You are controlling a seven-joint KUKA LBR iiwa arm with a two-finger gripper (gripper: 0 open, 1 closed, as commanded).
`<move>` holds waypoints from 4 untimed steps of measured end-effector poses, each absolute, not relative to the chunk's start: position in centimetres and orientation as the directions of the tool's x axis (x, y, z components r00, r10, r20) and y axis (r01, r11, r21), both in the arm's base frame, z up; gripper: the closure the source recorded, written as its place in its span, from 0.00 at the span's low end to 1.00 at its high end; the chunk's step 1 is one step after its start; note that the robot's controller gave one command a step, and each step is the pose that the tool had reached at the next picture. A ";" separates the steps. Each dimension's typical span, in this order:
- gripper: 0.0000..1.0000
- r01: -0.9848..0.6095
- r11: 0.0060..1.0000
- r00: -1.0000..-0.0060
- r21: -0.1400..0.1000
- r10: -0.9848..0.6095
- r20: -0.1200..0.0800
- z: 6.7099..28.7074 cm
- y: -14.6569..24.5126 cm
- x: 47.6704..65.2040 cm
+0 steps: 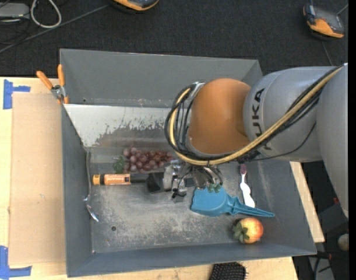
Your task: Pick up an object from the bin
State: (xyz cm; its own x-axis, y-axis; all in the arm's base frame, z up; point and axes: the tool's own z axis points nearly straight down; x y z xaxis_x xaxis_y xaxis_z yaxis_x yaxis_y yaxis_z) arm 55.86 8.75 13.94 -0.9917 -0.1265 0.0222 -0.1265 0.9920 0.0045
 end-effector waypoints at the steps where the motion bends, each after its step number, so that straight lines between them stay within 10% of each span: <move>1: 1.00 -0.019 1.000 -1.000 0.002 -0.019 0.020 11.3 9.0 55.5; 2: 1.00 0.149 0.989 -0.989 -0.001 0.149 0.022 8.9 9.9 55.9; 4: 1.00 0.104 0.995 -0.994 -0.002 0.104 0.033 23.0 10.9 54.9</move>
Offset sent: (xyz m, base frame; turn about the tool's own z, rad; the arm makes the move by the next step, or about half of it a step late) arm 0.0026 0.0137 -0.0513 0.2777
